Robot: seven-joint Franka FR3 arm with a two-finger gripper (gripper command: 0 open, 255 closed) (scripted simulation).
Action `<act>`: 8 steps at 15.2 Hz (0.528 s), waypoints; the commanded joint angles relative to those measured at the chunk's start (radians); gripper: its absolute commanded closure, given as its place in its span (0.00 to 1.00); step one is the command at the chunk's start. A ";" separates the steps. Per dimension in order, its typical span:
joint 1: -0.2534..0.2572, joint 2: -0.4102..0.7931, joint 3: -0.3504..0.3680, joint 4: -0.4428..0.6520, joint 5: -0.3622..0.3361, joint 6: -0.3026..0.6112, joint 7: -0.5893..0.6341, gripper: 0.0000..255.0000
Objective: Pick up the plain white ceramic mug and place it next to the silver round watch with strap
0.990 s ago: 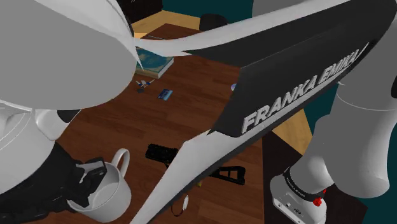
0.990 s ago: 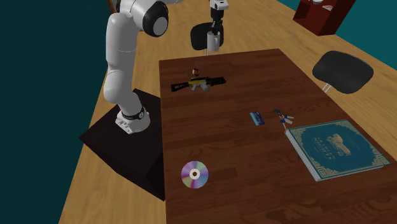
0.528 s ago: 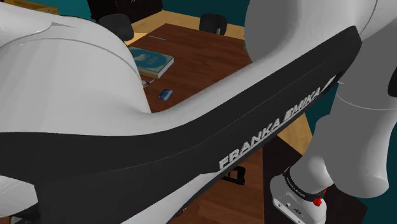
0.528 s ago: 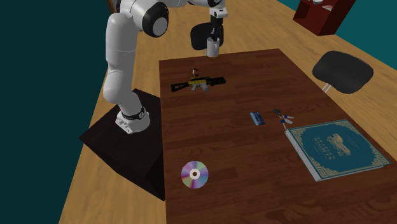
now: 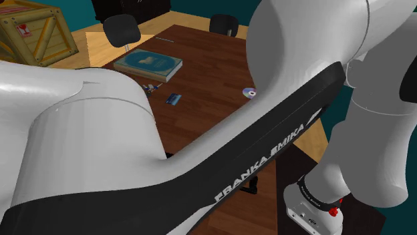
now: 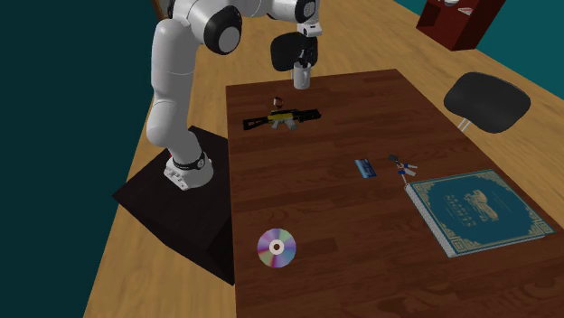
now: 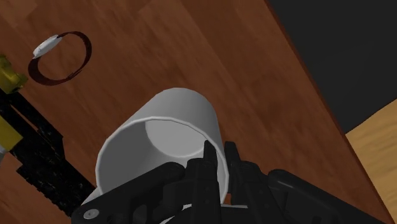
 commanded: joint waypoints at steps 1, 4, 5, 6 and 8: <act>0.001 0.009 -0.004 -0.017 -0.007 0.024 0.006 1.00; 0.002 0.022 -0.009 -0.044 -0.019 0.061 0.015 1.00; 0.002 0.022 -0.009 -0.044 -0.019 0.061 0.015 1.00; 0.002 0.022 -0.009 -0.044 -0.019 0.061 0.015 1.00; 0.002 0.022 -0.009 -0.044 -0.019 0.061 0.015 1.00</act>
